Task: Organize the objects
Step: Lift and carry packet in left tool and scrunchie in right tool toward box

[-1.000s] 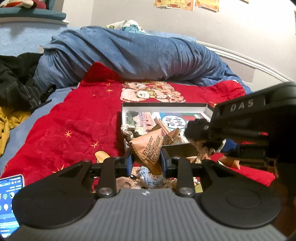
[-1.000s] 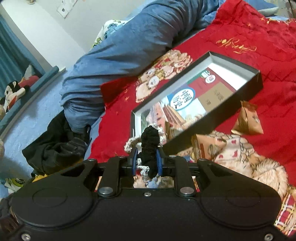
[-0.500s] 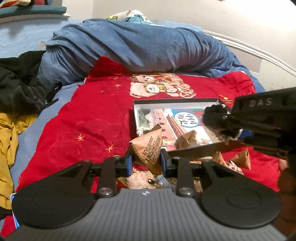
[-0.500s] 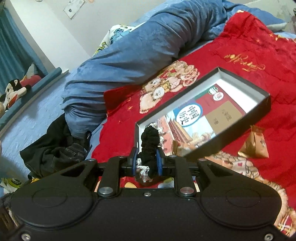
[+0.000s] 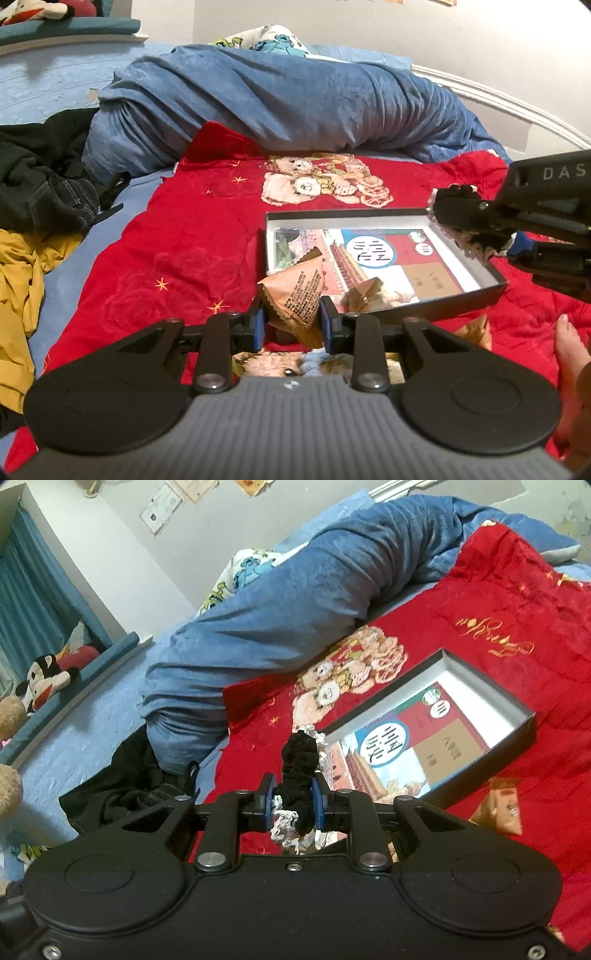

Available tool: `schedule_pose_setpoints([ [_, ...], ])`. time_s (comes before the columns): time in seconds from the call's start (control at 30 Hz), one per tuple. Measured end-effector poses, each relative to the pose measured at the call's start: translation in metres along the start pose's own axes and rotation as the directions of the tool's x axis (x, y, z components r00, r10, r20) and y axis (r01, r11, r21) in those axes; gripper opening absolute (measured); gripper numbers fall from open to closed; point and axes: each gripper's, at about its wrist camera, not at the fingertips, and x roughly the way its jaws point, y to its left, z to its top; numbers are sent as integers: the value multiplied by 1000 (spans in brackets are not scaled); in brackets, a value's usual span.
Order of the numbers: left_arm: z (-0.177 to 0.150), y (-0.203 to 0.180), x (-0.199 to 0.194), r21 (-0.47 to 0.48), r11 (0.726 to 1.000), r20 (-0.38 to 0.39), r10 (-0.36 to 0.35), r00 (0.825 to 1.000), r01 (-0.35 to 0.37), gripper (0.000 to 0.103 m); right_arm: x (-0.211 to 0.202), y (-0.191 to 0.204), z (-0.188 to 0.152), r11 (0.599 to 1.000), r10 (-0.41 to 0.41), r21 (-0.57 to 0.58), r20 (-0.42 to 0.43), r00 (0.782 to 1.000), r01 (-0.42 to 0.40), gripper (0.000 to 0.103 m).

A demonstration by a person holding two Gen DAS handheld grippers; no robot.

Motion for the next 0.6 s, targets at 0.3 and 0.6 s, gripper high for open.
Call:
schedule_pose_setpoints([
  [0.3, 5, -31, -12, -36, 997, 26, -69, 997, 70, 33, -29, -18, 29, 1000, -28, -5, 59, 998, 28, 20],
  [0.6, 17, -51, -15, -85, 991, 82, -92, 992, 99, 33, -46, -21, 52, 1000, -19, -17, 104, 994, 21, 20],
])
